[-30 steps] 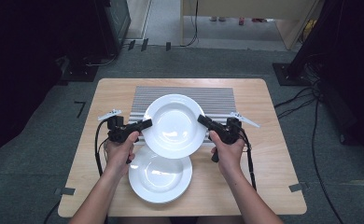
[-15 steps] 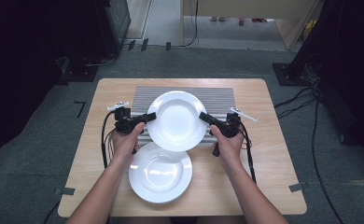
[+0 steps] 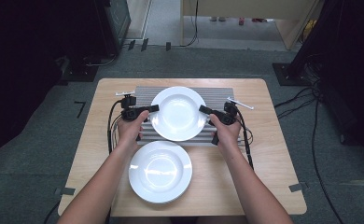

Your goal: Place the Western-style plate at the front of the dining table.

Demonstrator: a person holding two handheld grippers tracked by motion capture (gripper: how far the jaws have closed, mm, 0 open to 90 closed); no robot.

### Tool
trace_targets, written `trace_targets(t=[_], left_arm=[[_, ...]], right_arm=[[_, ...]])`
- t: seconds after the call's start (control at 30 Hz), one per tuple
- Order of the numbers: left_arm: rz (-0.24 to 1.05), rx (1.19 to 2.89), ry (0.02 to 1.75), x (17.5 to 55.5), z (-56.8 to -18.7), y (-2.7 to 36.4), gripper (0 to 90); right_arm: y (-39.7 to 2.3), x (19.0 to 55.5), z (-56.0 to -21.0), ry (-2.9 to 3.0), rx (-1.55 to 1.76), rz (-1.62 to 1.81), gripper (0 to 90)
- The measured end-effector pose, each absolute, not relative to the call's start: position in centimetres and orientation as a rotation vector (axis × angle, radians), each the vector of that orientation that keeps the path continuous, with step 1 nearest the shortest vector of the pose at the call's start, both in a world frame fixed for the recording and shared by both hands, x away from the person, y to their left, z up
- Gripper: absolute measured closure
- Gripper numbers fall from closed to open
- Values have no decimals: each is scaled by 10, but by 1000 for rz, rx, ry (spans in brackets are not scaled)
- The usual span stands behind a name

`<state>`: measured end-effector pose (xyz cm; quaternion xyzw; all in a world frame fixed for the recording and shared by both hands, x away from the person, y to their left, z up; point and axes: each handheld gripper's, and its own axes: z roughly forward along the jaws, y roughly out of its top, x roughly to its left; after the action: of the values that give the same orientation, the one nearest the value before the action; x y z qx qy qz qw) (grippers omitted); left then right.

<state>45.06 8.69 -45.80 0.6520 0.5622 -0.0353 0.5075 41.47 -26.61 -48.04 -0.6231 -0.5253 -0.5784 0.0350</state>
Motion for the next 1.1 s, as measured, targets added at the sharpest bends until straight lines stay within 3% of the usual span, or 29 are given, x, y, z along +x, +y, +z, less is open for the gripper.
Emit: trace_targets(t=[0.5,1.1], left_arm=[[-136,1596,1529,492,-483,69,743],[-89,1702,1578,500,-493,54,715]], right_arm=[[-273,464,-504,-1515,-2062,-1616,789],[-272,475,-517,-1575,-2157,-1584,766]])
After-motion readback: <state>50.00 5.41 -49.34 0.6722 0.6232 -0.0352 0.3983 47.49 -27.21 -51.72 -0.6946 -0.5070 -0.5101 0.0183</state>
